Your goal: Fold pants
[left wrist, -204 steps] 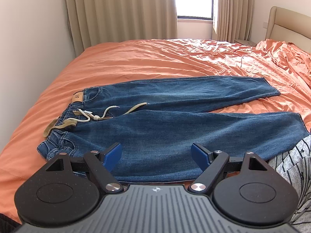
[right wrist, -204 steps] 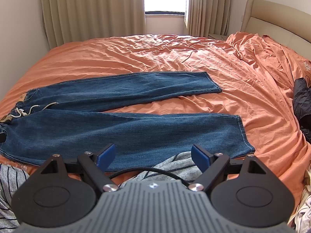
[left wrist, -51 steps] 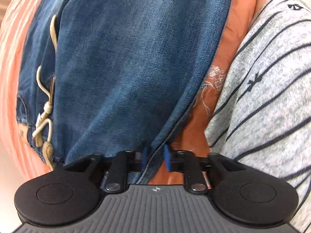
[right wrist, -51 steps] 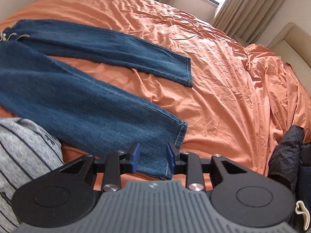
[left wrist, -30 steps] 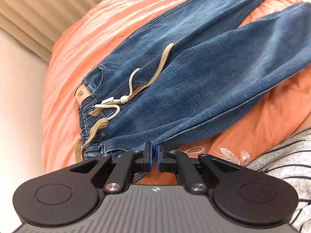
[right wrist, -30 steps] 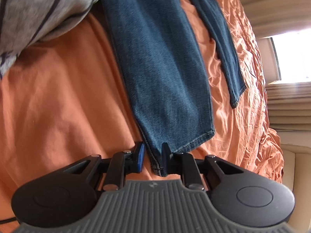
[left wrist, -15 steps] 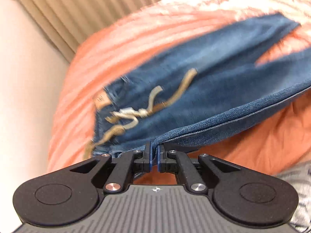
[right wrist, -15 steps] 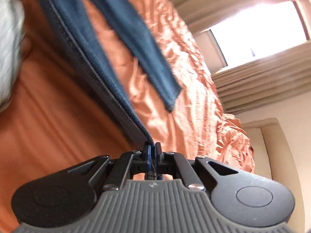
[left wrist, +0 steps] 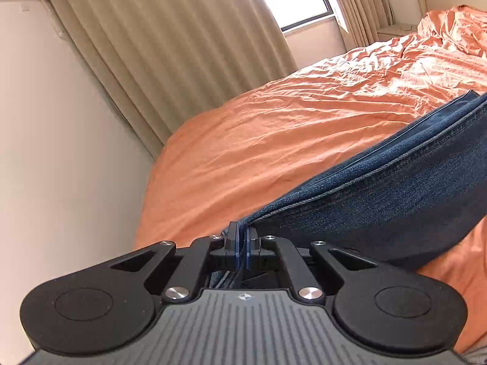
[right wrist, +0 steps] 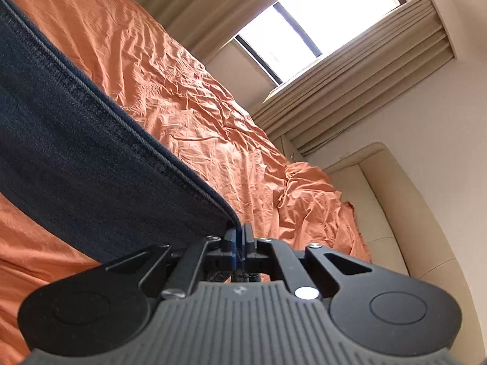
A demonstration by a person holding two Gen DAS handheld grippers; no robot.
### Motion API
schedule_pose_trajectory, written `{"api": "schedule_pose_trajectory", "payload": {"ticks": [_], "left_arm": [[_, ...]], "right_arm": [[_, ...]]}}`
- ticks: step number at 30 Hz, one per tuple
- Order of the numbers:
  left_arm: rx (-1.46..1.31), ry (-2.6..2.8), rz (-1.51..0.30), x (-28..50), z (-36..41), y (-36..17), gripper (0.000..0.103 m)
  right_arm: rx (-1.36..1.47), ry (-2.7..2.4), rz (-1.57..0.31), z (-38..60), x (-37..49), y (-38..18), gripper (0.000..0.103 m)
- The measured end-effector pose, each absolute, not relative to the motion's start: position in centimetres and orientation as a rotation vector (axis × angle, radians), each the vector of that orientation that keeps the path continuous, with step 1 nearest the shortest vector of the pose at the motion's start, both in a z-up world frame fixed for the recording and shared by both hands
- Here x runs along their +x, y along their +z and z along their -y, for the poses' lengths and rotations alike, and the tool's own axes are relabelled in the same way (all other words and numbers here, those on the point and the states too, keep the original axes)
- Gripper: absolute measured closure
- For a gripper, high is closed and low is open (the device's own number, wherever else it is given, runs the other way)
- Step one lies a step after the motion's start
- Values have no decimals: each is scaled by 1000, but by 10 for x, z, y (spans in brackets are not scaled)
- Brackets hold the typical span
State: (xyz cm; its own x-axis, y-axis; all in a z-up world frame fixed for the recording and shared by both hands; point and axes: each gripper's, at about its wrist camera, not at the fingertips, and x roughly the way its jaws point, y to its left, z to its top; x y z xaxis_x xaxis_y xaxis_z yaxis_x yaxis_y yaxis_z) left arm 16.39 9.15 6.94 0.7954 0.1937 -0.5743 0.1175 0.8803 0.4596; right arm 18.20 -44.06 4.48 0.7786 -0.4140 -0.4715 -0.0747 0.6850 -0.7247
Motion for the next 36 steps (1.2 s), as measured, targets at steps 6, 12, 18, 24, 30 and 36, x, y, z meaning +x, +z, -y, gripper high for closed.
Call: {"api": "schedule_pose_trajectory", "payload": {"ticks": [6,12,18,24,30,36], "left_arm": [[581,29,-681,230,-83,53,99],[649,6,-787,323,-77,4,99],[677,-5,-949,404,-81,-80,99],[659,-32,-1053,434,-91,-142,99],[629,-30,-1050,429,-99,-162,99],[574,15,-909,390,-103,-120,99]], "right_arm": [[-829,-212,-748,446,262,23,103],[-852,-185,-865,449,377,-40,103],[-933,-142,-941,437,480,-128,103],[-966,-108,-1015,435,534,-195,103],[-967,-114,-1017,433,540,-220,103],[-955,-155,-951,435,514,-185,103]]}}
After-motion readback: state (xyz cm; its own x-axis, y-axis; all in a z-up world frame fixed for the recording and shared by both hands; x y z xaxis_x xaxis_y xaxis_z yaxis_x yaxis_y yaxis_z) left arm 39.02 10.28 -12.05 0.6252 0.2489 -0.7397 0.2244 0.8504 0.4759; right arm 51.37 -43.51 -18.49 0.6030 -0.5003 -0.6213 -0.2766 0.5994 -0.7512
